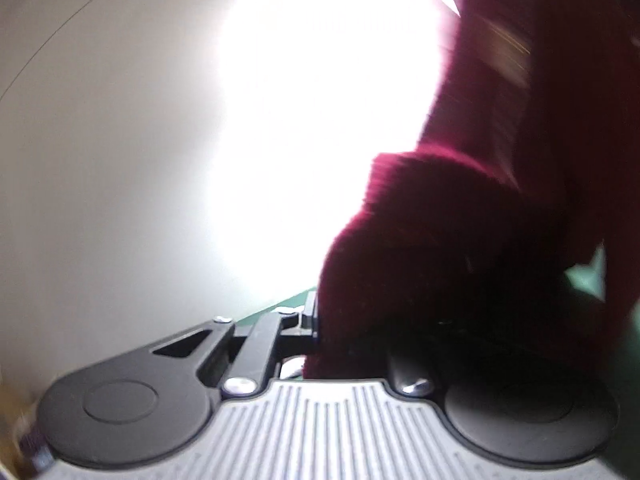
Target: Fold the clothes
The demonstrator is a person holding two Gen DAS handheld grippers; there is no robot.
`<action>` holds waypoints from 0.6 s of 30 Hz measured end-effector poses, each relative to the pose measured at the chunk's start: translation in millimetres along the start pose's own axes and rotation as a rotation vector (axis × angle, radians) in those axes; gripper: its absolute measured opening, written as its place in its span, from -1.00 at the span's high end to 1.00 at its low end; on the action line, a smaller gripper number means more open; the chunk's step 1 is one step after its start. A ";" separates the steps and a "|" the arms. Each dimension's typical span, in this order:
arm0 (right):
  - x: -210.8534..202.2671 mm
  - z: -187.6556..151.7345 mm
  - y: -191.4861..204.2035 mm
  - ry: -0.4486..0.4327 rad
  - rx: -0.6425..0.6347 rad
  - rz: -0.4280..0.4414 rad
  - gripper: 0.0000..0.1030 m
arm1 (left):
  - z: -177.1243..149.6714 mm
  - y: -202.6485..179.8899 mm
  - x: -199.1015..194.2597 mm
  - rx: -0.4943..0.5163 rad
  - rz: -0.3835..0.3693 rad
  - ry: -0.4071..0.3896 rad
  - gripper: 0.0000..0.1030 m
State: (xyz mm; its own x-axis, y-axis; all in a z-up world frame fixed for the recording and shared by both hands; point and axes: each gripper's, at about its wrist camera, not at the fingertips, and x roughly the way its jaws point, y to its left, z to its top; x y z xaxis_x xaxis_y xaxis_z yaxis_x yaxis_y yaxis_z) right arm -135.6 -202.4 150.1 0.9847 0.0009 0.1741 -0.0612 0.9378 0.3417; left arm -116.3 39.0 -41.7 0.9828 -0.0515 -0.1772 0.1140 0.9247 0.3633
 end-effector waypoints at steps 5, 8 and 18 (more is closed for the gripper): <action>4.4 15.7 -12.1 -0.041 0.077 0.058 0.74 | 55.5 71.3 -29.8 -0.094 0.139 -0.155 0.68; -2.6 34.3 -3.7 -0.118 0.082 0.124 0.74 | 90.2 106.1 -63.3 -0.116 0.215 -0.279 0.67; -49.1 91.9 44.6 -0.378 0.023 0.298 0.74 | 171.2 165.7 -153.5 -0.110 0.386 -0.529 0.68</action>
State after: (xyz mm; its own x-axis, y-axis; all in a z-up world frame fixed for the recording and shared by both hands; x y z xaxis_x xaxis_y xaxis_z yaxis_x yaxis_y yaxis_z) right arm -201.7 -192.5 241.7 0.7957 0.1379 0.5897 -0.3395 0.9079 0.2458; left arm -223.4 135.6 202.3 0.8921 0.1384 0.4300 -0.2482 0.9456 0.2106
